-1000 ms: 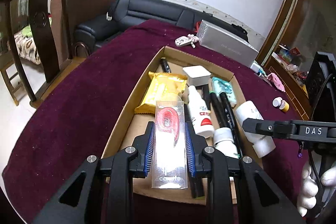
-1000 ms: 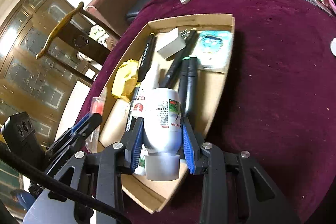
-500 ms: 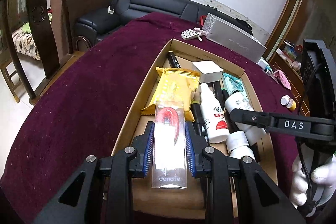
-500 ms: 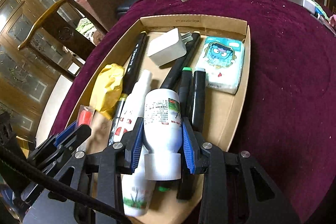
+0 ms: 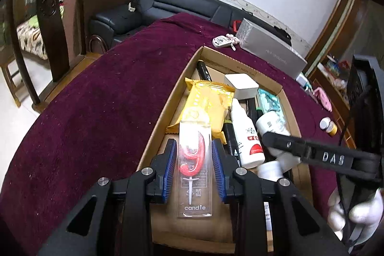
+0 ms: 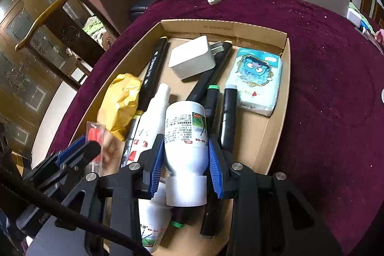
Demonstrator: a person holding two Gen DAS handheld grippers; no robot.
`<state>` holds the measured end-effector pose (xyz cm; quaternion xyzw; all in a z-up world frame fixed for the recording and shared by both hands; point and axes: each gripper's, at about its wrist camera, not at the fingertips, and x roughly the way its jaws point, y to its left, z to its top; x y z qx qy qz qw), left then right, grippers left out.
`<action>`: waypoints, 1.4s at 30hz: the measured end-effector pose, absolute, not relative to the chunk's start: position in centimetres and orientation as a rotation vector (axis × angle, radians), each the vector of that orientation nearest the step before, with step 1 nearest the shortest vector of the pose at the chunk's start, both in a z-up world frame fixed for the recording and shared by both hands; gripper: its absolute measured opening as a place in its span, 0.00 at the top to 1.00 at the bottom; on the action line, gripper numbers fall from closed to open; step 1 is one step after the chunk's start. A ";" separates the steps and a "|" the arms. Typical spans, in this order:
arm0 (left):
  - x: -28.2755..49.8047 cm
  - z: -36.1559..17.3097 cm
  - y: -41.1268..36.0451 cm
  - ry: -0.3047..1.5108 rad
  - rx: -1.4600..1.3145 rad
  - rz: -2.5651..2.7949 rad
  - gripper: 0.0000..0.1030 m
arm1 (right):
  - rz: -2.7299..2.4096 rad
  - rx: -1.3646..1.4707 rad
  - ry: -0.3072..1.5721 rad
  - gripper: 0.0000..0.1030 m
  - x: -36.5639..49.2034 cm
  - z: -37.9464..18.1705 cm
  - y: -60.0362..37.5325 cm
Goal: Organize objects
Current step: 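Release the candle package into the box while the right gripper releases the bottle there, then move both open grippers back toward the remaining items on the table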
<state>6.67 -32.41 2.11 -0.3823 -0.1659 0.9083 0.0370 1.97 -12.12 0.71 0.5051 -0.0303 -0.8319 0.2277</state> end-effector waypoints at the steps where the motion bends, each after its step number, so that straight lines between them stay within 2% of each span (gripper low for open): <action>1: 6.9 2.3 -32.5 -0.514 -1.165 2.795 0.74 | -2.285 1.389 -0.080 0.66 2.1 0.8 -12.2; 4: 7.7 3.3 -32.4 -0.520 -1.120 2.812 0.64 | -2.274 1.381 -0.073 0.66 2.5 0.9 -12.6; 10: 8.9 4.8 -32.1 -0.527 -1.063 2.840 0.53 | -2.355 1.289 0.028 0.64 4.7 2.7 -12.6; 11: 9.1 5.0 -32.1 -0.529 -1.057 2.842 0.53 | -2.380 1.260 0.050 0.62 5.3 3.2 -12.5; 13: 9.4 5.4 -31.8 -0.531 -1.053 2.842 0.53 | -2.440 1.187 0.103 0.51 6.7 4.4 -12.1; 19: 10.2 6.4 -29.9 -0.505 -1.034 2.832 0.52 | -2.611 0.995 0.247 0.39 10.3 7.3 -10.4; 24: 10.6 7.4 -27.9 -0.450 -1.021 2.822 0.52 | -2.672 0.933 0.277 0.37 11.6 8.3 -8.9; 42: 10.9 9.5 -21.4 -0.268 -1.030 2.777 0.52 | -2.753 0.930 0.151 0.32 12.2 9.1 -2.7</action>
